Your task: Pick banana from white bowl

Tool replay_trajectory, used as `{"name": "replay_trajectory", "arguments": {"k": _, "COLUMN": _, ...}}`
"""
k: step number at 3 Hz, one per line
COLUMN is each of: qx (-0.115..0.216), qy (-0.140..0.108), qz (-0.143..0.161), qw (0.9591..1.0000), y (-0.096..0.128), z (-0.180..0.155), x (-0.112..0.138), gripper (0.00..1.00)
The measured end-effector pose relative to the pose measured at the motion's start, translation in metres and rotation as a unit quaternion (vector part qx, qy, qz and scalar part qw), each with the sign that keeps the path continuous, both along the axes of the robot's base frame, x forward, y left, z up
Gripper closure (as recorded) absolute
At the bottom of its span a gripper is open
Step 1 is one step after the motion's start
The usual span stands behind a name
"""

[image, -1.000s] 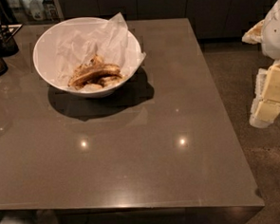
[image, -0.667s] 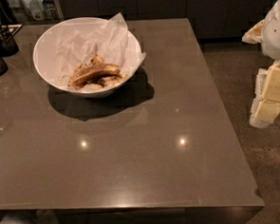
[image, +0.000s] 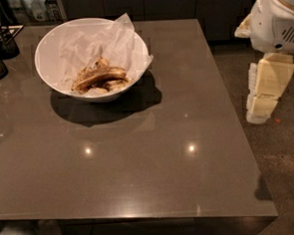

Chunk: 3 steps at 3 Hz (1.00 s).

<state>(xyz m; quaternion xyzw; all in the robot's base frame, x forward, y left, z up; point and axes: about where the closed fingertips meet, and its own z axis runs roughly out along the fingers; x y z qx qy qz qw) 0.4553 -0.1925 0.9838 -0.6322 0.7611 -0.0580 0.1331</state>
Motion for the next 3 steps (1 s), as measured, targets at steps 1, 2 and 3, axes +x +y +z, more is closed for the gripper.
{"name": "replay_trajectory", "arguments": {"k": 1, "qx": -0.024, "qy": 0.016, "qz": 0.041, "qw": 0.9987, "y": 0.021, "z": -0.010, "x": 0.018, "gripper": 0.00}}
{"name": "replay_trajectory", "arguments": {"k": 2, "qx": -0.021, "qy": 0.006, "qz": 0.041, "qw": 0.9989, "y": 0.024, "z": -0.008, "x": 0.021, "gripper": 0.00}}
{"name": "replay_trajectory", "arguments": {"k": 3, "qx": -0.011, "qy": -0.022, "qz": 0.061, "qw": 0.9978, "y": 0.050, "z": 0.006, "x": 0.043, "gripper": 0.00}}
